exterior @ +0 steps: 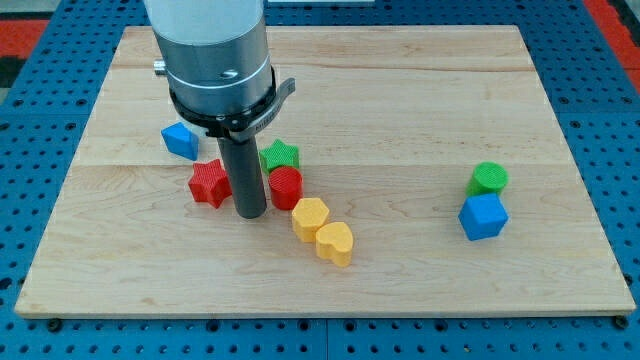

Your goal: Separate the yellow hexagon and yellow heart

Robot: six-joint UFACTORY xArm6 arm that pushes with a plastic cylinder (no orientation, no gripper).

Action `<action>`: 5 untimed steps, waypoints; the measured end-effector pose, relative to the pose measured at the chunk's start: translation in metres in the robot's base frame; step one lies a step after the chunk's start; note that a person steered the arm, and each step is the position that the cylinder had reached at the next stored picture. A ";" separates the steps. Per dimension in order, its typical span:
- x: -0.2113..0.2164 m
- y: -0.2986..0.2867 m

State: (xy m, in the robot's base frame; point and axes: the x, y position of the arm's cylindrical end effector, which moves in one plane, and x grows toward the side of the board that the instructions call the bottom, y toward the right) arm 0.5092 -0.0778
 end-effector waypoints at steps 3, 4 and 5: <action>0.074 0.012; 0.061 0.042; 0.059 0.077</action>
State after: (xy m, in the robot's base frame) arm 0.5677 -0.0006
